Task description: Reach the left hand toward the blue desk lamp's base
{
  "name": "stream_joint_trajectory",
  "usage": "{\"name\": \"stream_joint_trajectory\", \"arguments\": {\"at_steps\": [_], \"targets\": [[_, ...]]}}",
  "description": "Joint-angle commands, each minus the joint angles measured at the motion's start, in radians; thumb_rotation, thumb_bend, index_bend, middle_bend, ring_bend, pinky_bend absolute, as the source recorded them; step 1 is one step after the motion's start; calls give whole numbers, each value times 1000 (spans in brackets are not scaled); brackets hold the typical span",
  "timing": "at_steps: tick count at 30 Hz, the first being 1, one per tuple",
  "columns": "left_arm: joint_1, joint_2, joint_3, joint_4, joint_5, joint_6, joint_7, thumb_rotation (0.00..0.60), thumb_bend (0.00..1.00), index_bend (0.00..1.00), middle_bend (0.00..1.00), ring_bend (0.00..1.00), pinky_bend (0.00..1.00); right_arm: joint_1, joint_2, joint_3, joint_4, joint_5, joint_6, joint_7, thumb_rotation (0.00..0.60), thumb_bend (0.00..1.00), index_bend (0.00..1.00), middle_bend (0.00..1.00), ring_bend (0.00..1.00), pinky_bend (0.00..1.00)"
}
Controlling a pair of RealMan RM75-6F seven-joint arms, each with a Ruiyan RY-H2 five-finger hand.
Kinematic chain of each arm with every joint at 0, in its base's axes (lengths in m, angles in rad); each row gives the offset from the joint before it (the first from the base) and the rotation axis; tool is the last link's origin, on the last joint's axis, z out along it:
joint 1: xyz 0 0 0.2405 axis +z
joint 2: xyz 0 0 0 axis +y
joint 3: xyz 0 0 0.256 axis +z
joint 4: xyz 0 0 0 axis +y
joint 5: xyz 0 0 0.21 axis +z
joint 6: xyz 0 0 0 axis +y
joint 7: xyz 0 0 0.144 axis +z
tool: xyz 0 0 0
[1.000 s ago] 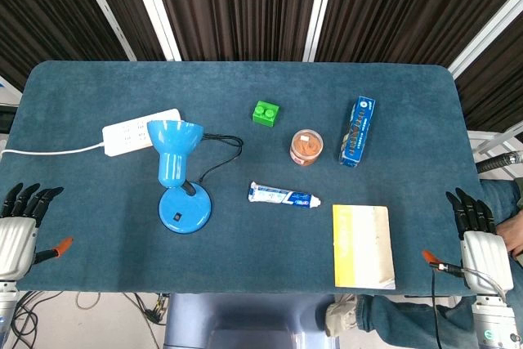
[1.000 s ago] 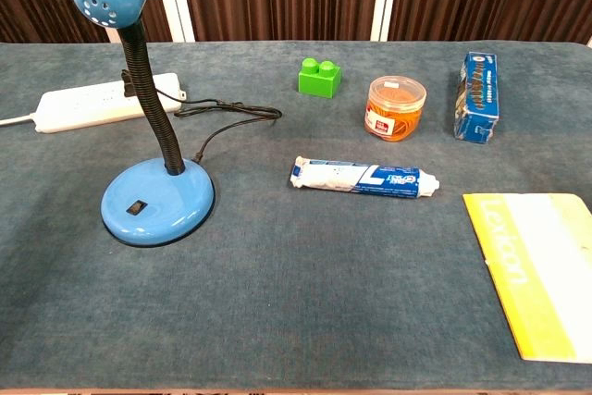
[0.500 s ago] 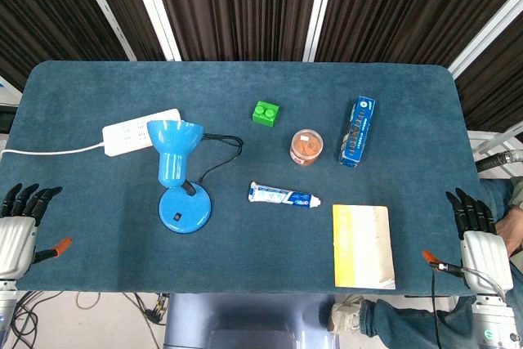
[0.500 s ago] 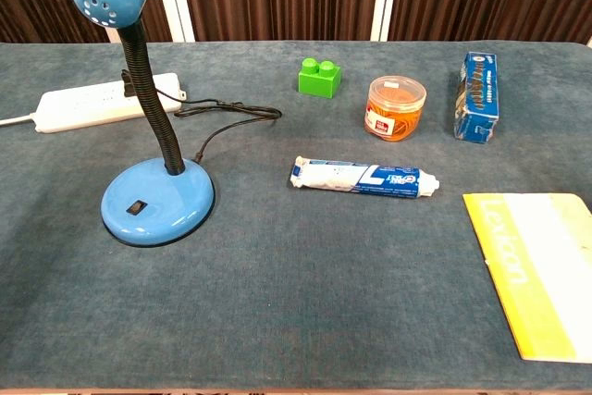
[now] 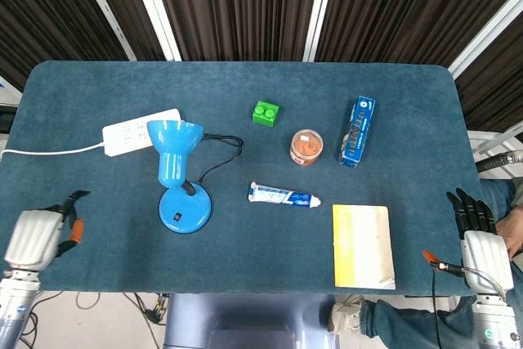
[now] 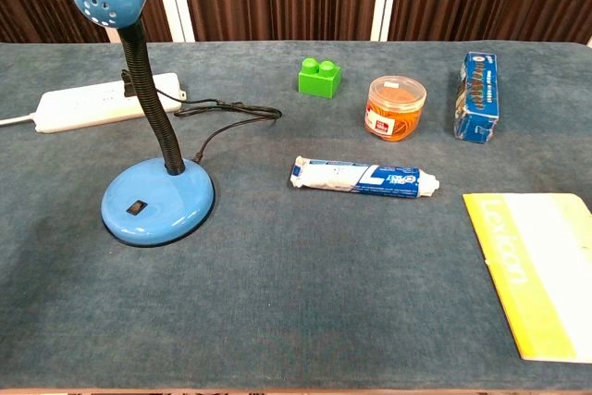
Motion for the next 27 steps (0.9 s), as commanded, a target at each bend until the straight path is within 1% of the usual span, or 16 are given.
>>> {"name": "stream_joint_trajectory", "arguments": {"at_steps": [1,5,8,13,19,27], "targets": [[-45,-30,30,9,11,-87,47,600,665,235,752,713,818,-1,2,1,-3,2,1,1,600,103,0,18,38,0],[-73,-63,43,15,-2,-155,97,600,675,192,760,721,822,-2,5,5,-5,12,1,5,600,102,0,18,38,0],[-96,-91,51,24,-39,-223,136,600,675,128,759,722,822,-3,8,6,-8,15,1,8,600,103,0,18,38,0],[-133,-133,40,41,-113,-305,181,600,675,83,763,724,822,-5,11,8,-9,22,2,13,600,104,0,18,38,0],[-162,-176,31,46,-144,-339,236,600,675,50,770,731,824,-5,12,7,-8,26,-2,12,600,104,0,18,38,0],[-190,-225,25,47,-182,-361,296,600,675,47,770,732,825,-8,17,8,-7,30,-1,20,600,103,0,18,38,0]]}}
